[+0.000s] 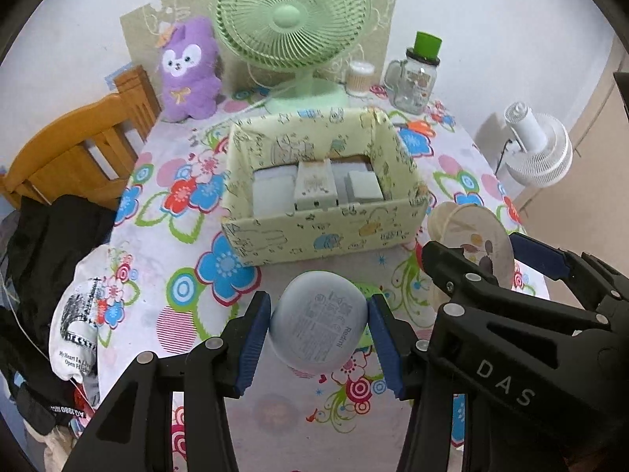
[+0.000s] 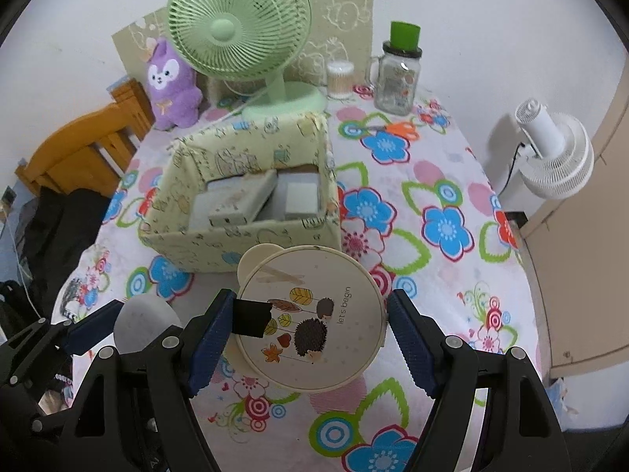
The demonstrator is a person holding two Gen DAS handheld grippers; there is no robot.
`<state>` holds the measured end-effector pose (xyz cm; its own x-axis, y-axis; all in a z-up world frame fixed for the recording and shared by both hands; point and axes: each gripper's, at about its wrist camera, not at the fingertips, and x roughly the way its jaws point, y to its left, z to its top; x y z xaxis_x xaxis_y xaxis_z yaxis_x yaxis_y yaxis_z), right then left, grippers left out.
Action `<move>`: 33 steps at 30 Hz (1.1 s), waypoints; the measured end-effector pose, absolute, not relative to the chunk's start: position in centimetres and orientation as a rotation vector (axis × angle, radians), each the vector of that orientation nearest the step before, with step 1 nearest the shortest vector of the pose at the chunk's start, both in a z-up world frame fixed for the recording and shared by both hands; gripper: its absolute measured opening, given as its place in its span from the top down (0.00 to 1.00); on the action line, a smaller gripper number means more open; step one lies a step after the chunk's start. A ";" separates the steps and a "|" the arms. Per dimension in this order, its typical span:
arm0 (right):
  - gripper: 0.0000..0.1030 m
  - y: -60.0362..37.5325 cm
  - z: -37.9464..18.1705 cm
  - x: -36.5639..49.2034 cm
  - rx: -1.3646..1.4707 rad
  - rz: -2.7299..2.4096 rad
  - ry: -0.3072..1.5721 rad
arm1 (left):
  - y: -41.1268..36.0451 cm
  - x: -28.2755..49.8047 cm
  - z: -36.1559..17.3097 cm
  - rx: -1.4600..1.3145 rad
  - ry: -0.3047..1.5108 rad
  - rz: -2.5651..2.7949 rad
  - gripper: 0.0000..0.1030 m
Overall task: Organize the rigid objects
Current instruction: 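Lift the white pad with the left tool while the right carries the coaster toward the box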
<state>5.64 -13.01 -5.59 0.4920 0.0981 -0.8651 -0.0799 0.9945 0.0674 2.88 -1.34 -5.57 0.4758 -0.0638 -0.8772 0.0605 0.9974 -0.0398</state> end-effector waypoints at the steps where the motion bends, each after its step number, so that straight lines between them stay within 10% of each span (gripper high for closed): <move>1: 0.23 -13.0 -5.2 5.7 0.017 0.115 1.043 | -1.3 2.9 -5.3 -0.005 1.068 -0.071 0.49; 33: 0.23 -11.4 -2.2 10.5 0.000 0.161 0.996 | -0.9 7.8 -2.5 0.028 1.023 -0.060 0.49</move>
<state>10.52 -11.44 -2.19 0.5329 0.1345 -0.8354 -0.1349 0.9882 0.0730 7.79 -0.91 -2.53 0.5194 -0.0368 -0.8537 0.0630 0.9980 -0.0047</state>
